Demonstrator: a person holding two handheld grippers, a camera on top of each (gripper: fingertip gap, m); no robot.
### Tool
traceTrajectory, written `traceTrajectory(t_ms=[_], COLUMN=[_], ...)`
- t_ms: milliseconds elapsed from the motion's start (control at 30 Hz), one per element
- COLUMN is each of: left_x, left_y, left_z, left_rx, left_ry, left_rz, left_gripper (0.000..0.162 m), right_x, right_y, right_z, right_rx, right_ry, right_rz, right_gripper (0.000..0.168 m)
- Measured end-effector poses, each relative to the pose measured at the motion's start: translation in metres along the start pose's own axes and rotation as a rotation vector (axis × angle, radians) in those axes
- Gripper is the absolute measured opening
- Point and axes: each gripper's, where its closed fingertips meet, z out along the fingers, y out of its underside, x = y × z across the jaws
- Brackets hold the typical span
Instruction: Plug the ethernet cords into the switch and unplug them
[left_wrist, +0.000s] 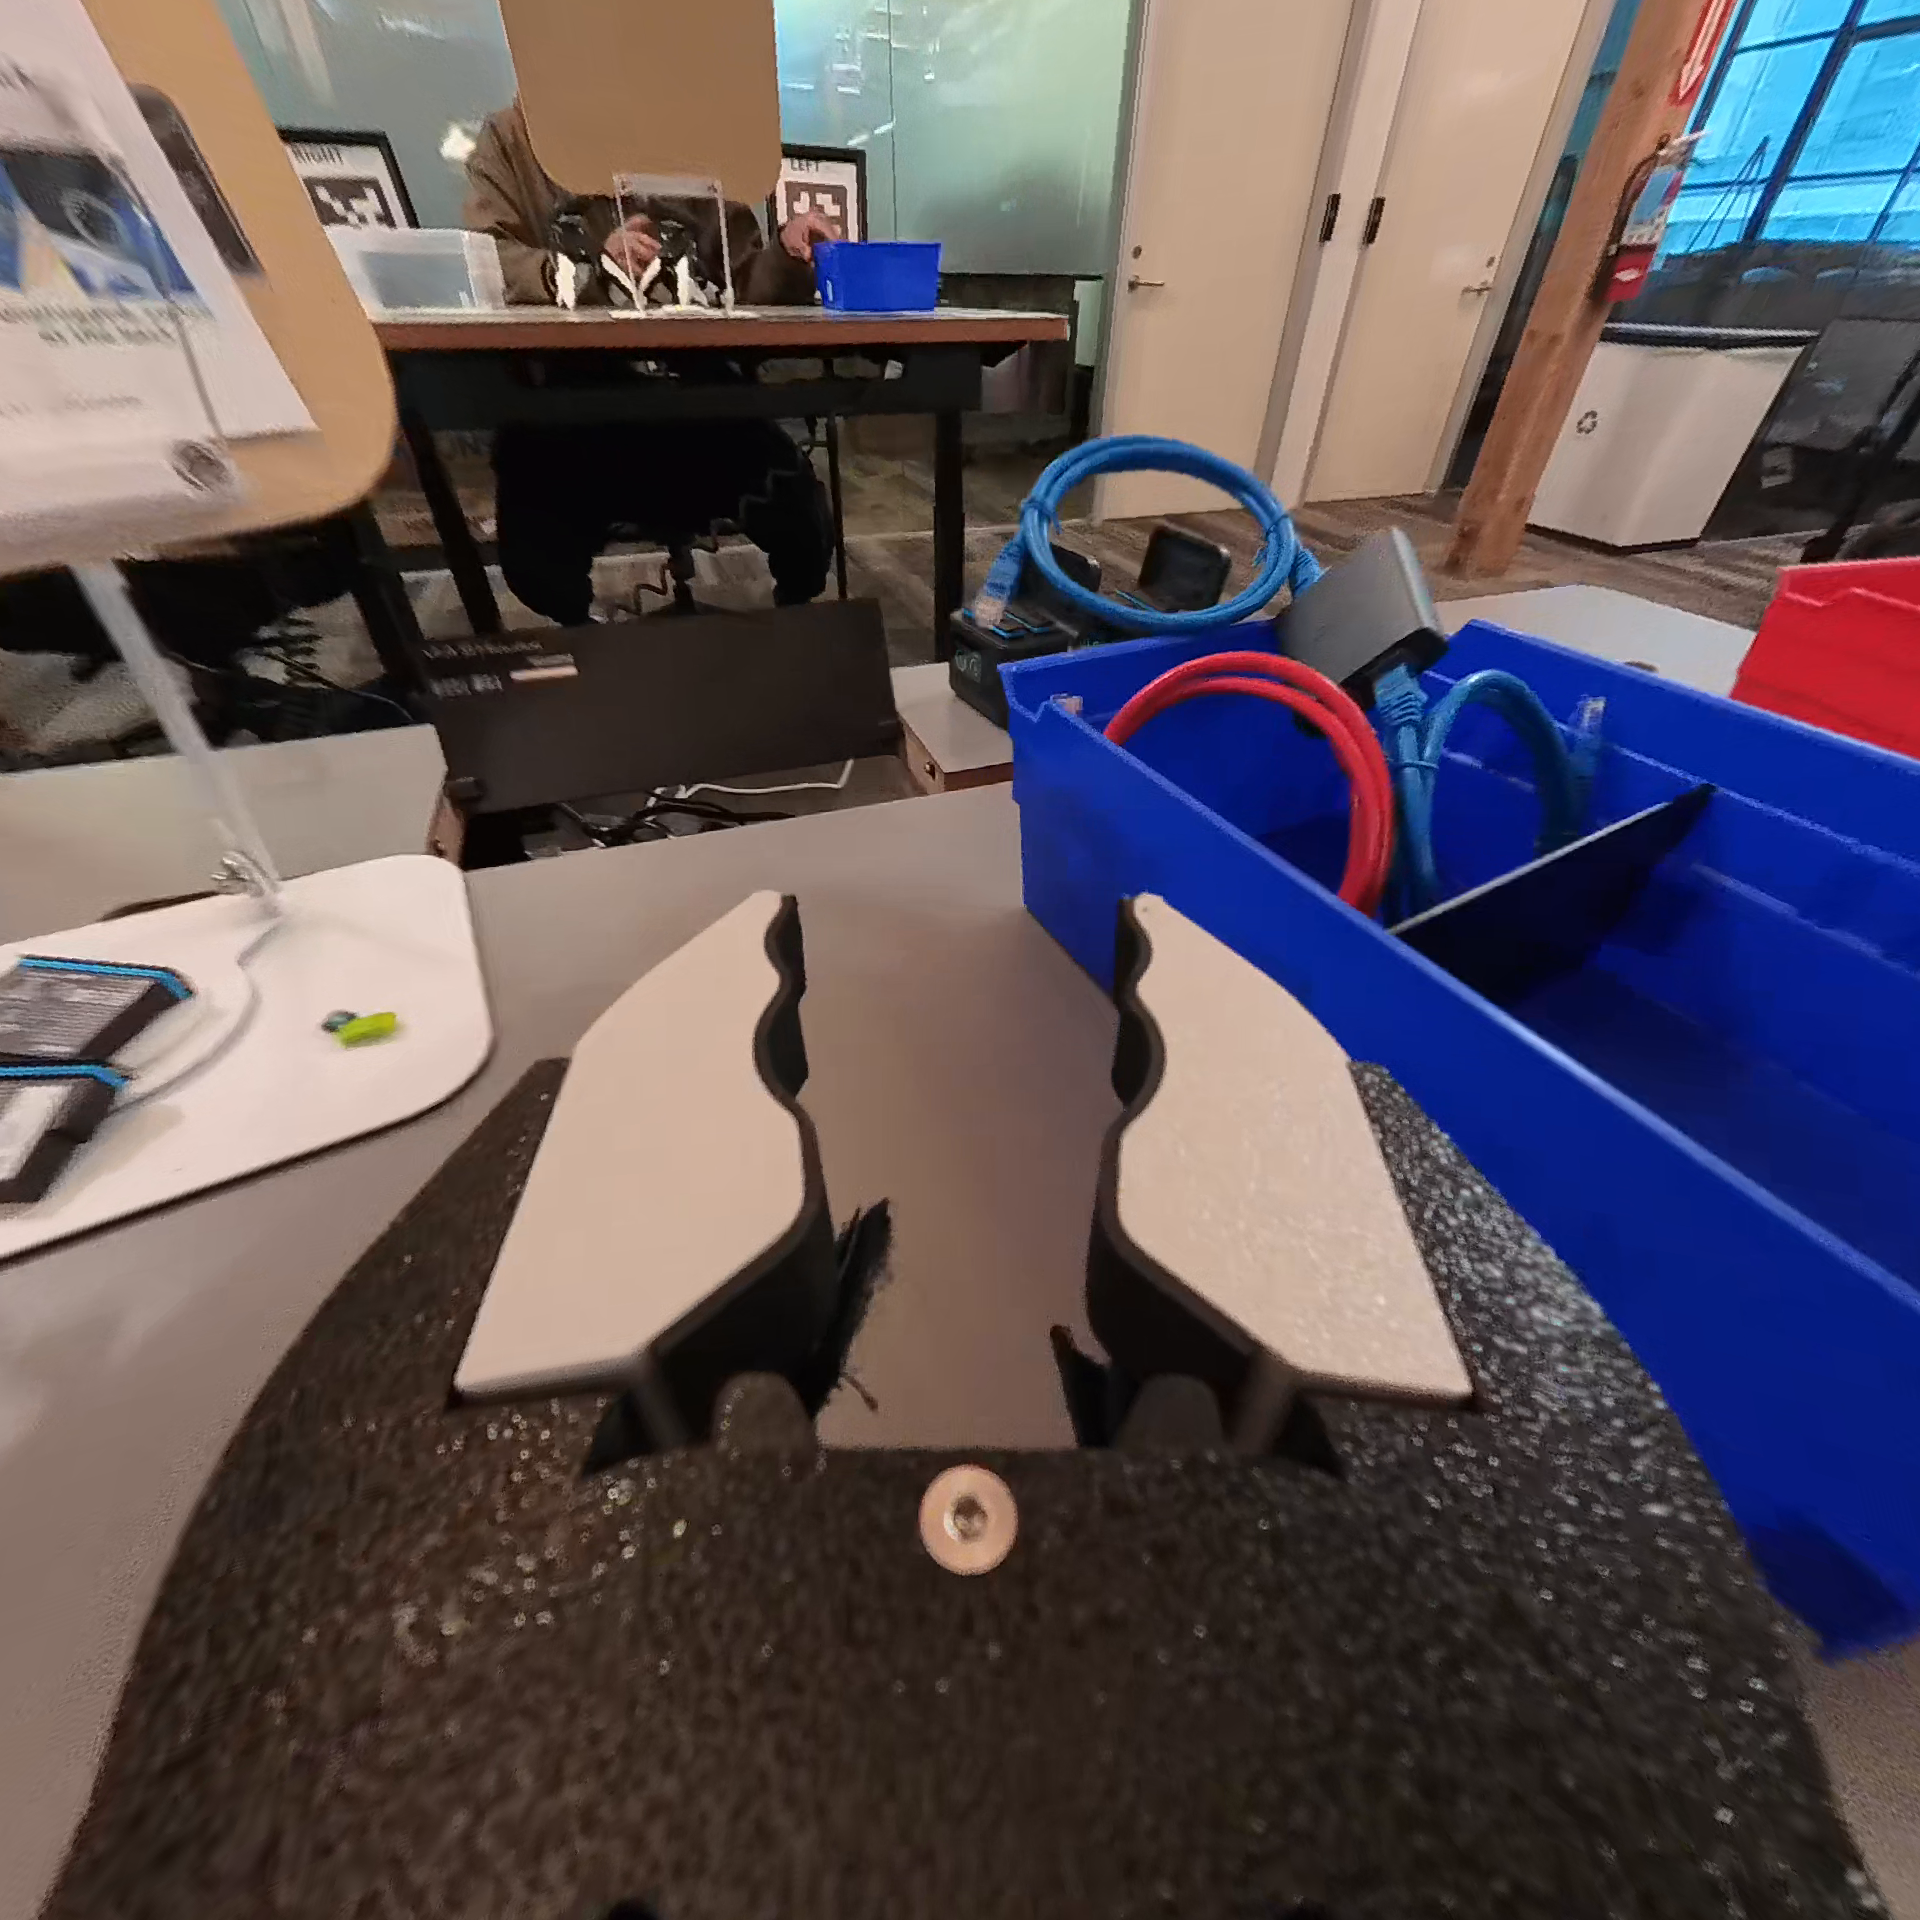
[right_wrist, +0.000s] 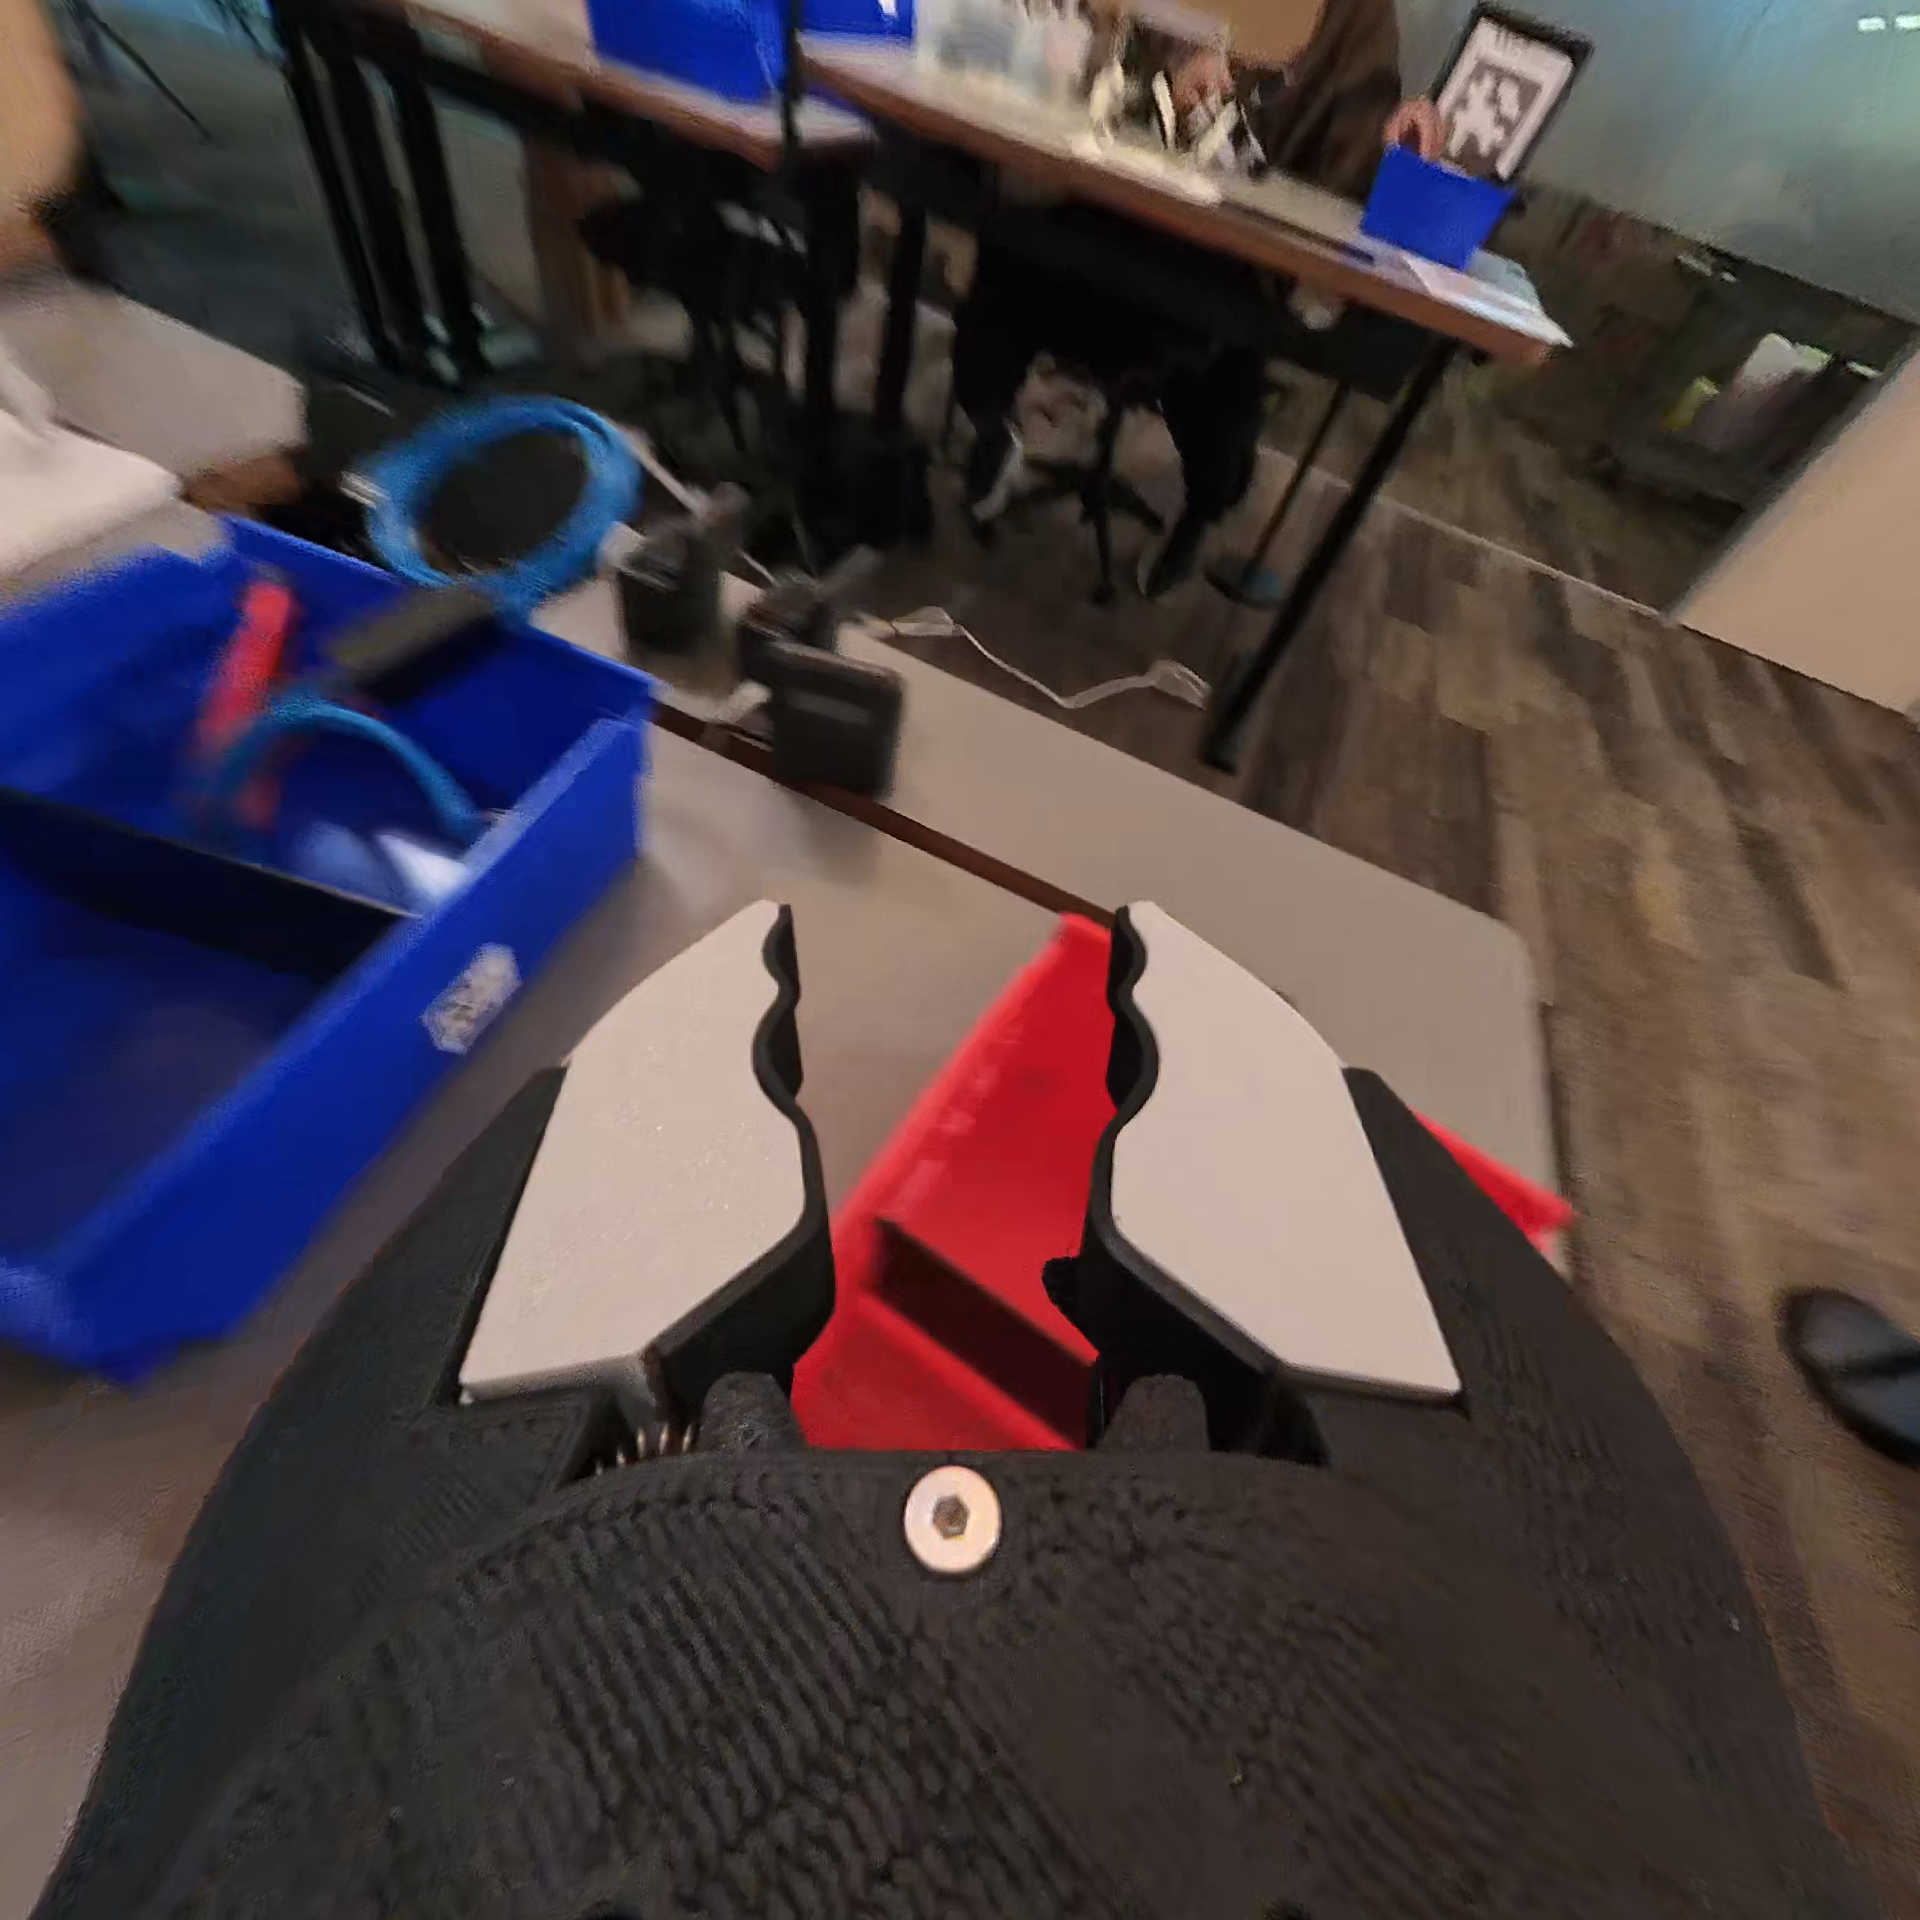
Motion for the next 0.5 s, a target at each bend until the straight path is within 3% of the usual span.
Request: traceTrajectory(t_ms=[200,333,500], left_x=[0.032,0.027,0.024], left_y=[0.034,0.034,0.025], left_z=[0.027,0.018,0.011], left_rx=[-0.052,-0.014,0.072], left_ry=[0.248,0.200,0.172], left_rz=[-0.098,-0.012,-0.060], left_gripper=[0.057,0.059,0.060], right_x=[-0.102,-0.128,-0.141], right_y=[0.002,0.005,0.023], right_z=[-0.017,-0.010,0.002], right_rx=[0.242,0.420,0.532], right_ry=[0.031,0.076,0.087], right_rz=[0.108,0.155,0.231], right_gripper=[0.062,0.058,0.051])
